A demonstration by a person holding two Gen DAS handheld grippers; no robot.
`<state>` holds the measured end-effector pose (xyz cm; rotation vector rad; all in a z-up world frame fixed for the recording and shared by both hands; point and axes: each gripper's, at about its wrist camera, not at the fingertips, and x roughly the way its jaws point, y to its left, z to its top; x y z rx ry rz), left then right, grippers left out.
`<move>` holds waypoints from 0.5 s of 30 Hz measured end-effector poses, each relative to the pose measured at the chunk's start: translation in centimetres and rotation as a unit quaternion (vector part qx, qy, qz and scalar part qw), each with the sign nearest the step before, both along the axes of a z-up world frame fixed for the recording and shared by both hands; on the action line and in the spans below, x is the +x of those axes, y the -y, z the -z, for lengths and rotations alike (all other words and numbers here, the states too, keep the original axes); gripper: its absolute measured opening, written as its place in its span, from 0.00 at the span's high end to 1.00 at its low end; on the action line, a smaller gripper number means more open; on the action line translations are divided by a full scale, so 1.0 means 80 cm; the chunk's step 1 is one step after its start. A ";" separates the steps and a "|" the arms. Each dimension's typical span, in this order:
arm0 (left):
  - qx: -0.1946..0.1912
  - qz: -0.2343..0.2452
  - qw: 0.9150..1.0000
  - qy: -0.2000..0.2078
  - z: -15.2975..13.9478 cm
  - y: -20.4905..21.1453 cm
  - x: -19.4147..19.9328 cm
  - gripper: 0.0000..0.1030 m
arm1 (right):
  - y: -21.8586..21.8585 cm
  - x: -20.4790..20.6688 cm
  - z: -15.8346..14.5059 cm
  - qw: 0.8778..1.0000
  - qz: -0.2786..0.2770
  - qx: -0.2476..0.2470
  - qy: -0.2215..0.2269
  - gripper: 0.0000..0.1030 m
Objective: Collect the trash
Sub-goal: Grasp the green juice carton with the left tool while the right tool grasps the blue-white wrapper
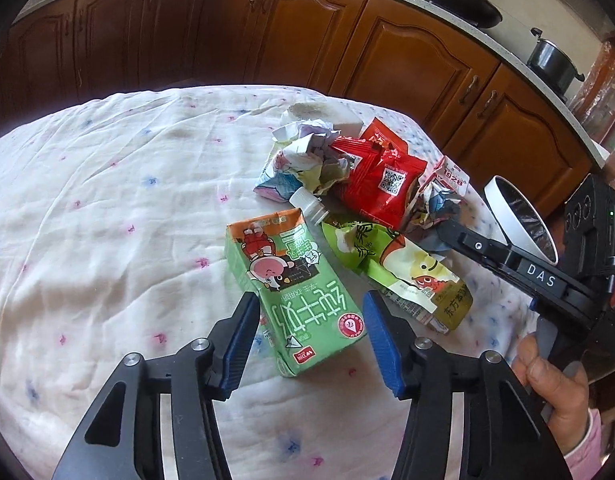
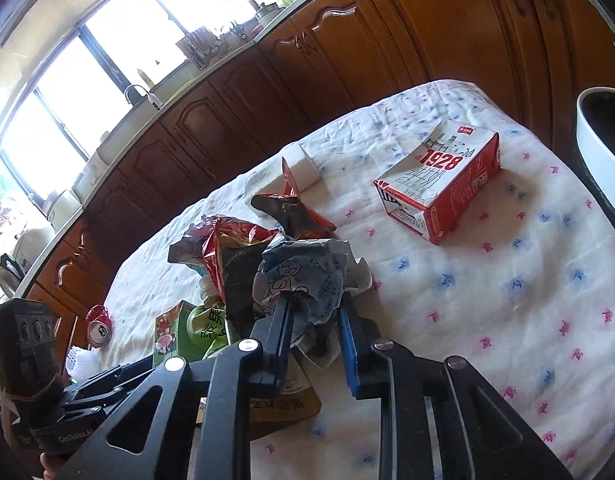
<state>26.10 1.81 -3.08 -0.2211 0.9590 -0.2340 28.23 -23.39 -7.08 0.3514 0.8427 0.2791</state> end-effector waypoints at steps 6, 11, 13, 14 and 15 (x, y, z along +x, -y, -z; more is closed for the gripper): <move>0.032 -0.025 0.999 -0.012 -0.001 0.006 0.002 0.32 | 0.007 -0.017 -0.015 1.000 0.003 -0.008 0.020 0.86; 0.038 -0.029 0.999 -0.008 0.005 0.021 -0.002 0.47 | 0.018 -0.035 -0.024 1.000 0.007 -0.001 0.027 0.86; 0.049 -0.030 0.998 -0.002 0.002 0.025 -0.005 0.48 | 0.023 -0.042 -0.027 1.000 0.011 0.000 0.030 0.86; 0.055 -0.029 0.998 0.003 -0.001 0.027 -0.007 0.50 | 0.027 -0.046 -0.029 0.999 0.013 0.002 0.031 0.86; 0.057 -0.026 0.998 0.007 -0.003 0.028 -0.009 0.50 | 0.029 -0.049 -0.030 0.999 0.015 0.004 0.033 0.86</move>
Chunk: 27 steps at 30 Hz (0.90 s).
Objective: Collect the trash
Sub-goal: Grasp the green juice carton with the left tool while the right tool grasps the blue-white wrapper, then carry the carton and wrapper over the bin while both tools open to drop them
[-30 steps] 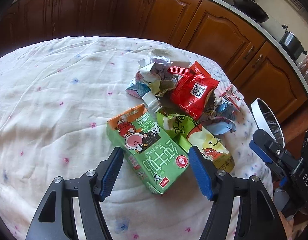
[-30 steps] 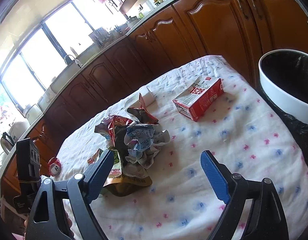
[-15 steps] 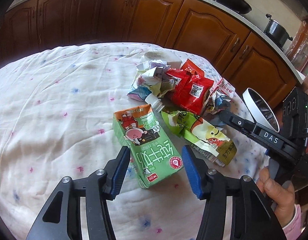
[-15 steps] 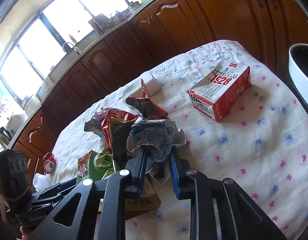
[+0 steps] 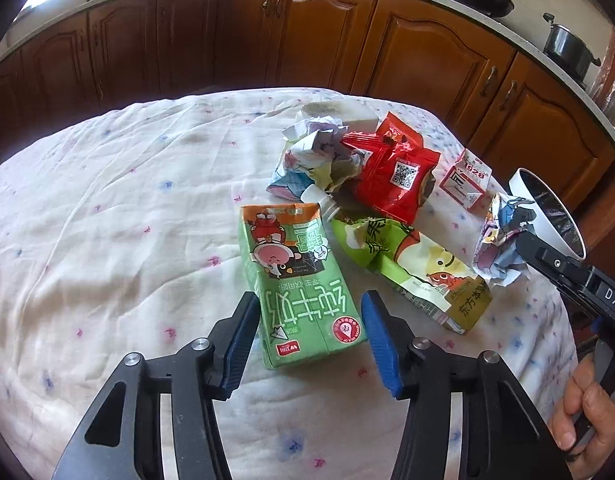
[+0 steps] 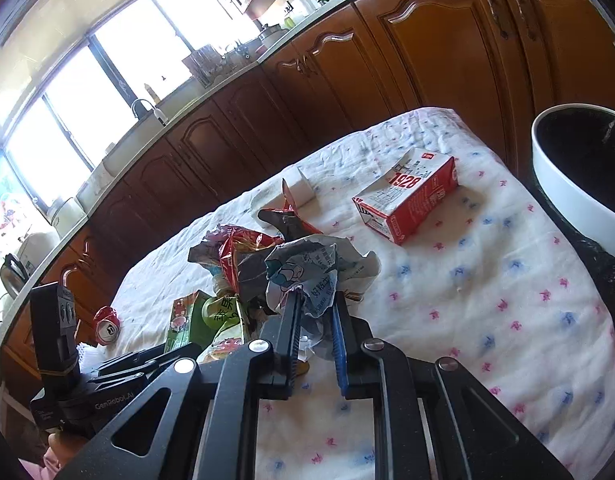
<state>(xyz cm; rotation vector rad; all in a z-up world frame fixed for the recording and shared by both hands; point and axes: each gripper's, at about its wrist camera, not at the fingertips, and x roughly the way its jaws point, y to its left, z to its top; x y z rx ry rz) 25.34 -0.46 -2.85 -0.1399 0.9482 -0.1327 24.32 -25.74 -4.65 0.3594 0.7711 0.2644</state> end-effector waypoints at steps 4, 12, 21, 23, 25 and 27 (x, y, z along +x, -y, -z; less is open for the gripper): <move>-0.001 0.007 1.000 0.022 -0.019 0.003 -0.018 0.51 | 0.013 -0.016 -0.008 1.000 0.008 0.005 0.009 0.86; -0.006 0.041 0.996 0.080 -0.065 0.028 -0.049 0.52 | 0.039 -0.052 -0.021 0.999 0.029 0.012 0.024 0.87; -0.023 0.114 0.988 0.106 -0.081 0.086 -0.052 0.53 | 0.079 -0.080 -0.037 0.997 0.066 0.010 0.041 0.87; -0.026 0.130 0.985 0.109 -0.082 0.098 -0.048 0.53 | 0.091 -0.087 -0.041 0.996 0.078 0.009 0.045 0.87; -0.028 0.144 0.983 0.112 -0.081 0.114 -0.042 0.53 | 0.104 -0.095 -0.044 0.995 0.089 0.008 0.048 0.87; -0.032 0.158 0.981 0.111 -0.078 0.130 -0.034 0.53 | 0.117 -0.102 -0.049 0.994 0.101 0.007 0.050 0.87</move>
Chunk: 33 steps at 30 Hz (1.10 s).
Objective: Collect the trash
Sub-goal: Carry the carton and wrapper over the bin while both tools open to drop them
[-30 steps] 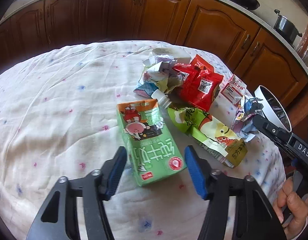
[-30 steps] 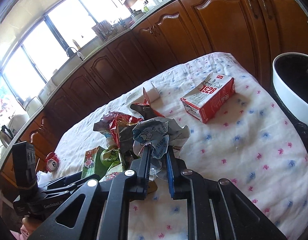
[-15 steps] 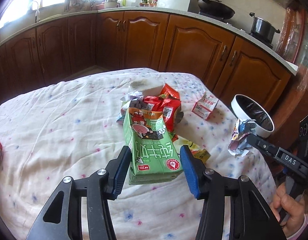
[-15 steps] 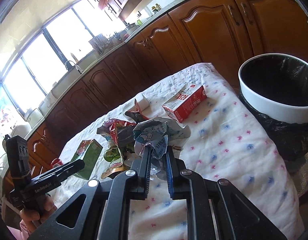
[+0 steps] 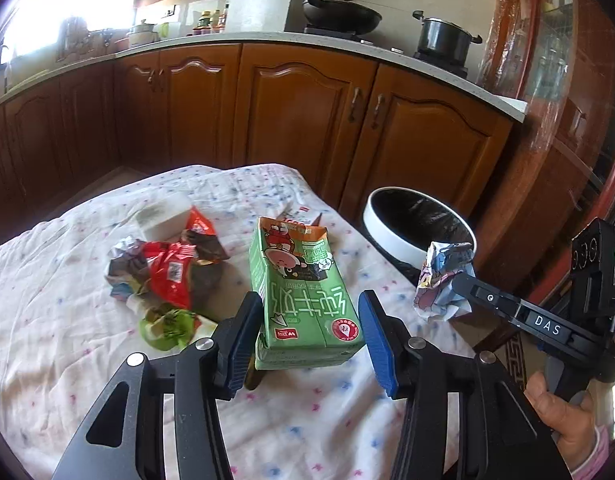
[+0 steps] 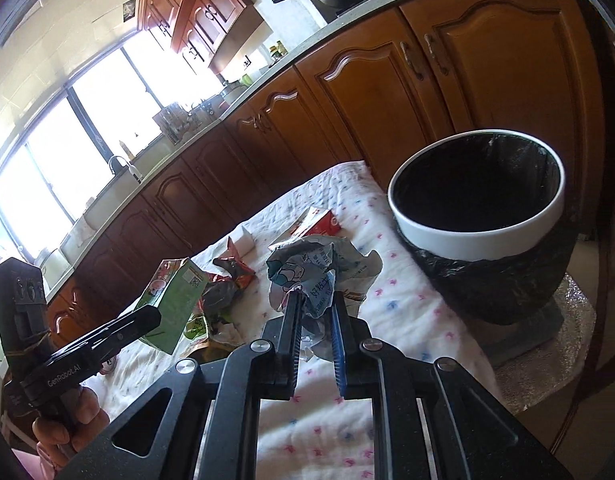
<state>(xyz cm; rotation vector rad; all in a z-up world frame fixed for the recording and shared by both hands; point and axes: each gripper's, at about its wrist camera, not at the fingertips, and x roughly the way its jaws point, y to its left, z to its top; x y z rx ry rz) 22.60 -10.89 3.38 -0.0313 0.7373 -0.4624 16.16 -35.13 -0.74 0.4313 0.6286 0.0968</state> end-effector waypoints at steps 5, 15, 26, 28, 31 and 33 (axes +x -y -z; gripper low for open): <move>0.005 0.028 1.000 -0.004 0.011 0.038 0.020 0.53 | 0.031 -0.013 -0.007 1.000 0.030 0.000 0.005 0.87; 0.008 0.049 0.999 -0.016 0.028 0.080 0.054 0.53 | 0.073 -0.021 -0.008 0.998 0.064 -0.001 0.005 0.87; 0.005 0.075 0.997 -0.003 0.028 0.141 0.091 0.54 | 0.114 -0.002 -0.016 0.996 0.084 -0.011 0.007 0.87; 0.007 0.082 0.997 0.002 0.027 0.156 0.100 0.54 | 0.124 0.005 -0.018 0.996 0.088 -0.015 0.005 0.87; 0.012 0.092 0.996 0.005 0.031 0.176 0.114 0.54 | 0.139 0.017 -0.020 0.995 0.095 -0.020 0.001 0.87; 0.014 0.097 0.995 0.005 0.033 0.189 0.124 0.54 | 0.149 0.025 -0.022 0.995 0.098 -0.024 -0.004 0.87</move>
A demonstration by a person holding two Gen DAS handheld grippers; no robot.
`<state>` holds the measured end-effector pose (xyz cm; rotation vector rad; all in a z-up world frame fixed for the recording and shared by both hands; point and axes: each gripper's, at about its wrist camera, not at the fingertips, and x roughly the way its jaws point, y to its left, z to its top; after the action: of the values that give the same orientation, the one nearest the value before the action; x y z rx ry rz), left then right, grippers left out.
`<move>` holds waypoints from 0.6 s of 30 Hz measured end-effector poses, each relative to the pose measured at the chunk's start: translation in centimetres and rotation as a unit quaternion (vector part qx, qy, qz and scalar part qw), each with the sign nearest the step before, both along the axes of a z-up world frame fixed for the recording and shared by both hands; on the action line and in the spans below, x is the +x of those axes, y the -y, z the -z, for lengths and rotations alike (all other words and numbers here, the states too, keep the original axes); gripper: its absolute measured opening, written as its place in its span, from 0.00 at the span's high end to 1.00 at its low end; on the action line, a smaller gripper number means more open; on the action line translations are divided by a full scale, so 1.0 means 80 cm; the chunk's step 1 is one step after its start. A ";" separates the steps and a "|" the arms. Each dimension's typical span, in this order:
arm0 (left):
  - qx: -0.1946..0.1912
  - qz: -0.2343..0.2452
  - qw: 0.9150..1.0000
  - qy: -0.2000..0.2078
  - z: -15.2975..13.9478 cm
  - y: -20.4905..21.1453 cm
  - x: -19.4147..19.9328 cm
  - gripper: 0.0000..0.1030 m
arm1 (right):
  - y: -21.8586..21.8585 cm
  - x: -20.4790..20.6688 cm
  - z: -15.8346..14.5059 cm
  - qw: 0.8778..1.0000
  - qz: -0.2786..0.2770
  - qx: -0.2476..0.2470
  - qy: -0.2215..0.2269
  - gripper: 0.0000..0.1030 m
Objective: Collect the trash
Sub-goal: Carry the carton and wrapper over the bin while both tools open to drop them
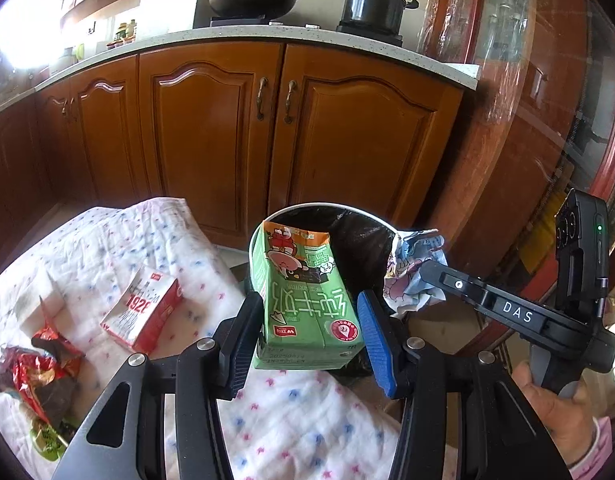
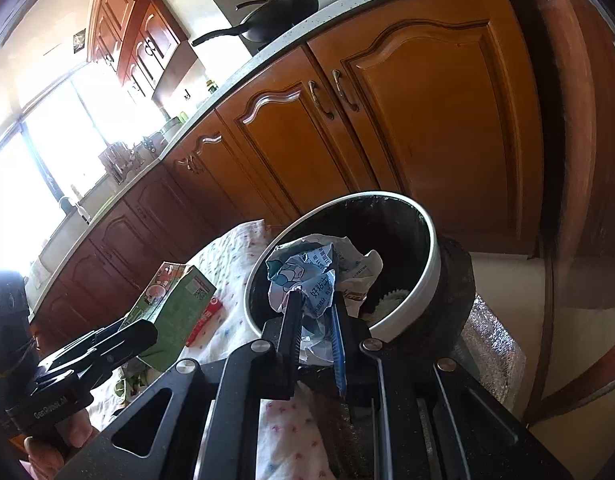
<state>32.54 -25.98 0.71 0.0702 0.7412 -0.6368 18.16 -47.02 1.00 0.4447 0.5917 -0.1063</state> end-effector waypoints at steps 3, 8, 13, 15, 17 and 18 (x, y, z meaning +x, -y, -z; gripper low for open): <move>0.002 0.009 1.000 0.001 0.004 0.017 0.015 0.54 | 0.012 0.011 -0.002 1.000 0.003 -0.007 -0.010 0.87; 0.019 0.013 1.000 0.000 0.012 0.041 0.030 0.54 | 0.027 0.024 -0.005 1.000 0.003 -0.019 -0.023 0.87; 0.030 0.017 0.999 -0.016 0.020 0.059 0.039 0.54 | 0.039 0.039 -0.003 0.999 0.000 -0.025 -0.034 0.87; 0.036 0.018 0.999 -0.025 0.023 0.066 0.044 0.54 | 0.042 0.045 0.000 0.999 -0.002 -0.026 -0.042 0.87; 0.039 0.018 0.998 -0.034 0.025 0.072 0.050 0.54 | 0.045 0.051 0.002 0.998 -0.004 -0.027 -0.051 0.87; 0.041 0.020 0.998 -0.038 0.026 0.076 0.055 0.54 | 0.046 0.054 0.004 0.998 -0.006 -0.028 -0.056 0.87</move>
<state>36.90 -32.06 -1.33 0.1362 0.8412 -0.6495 22.51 -50.69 0.69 0.3831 0.6988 -0.1363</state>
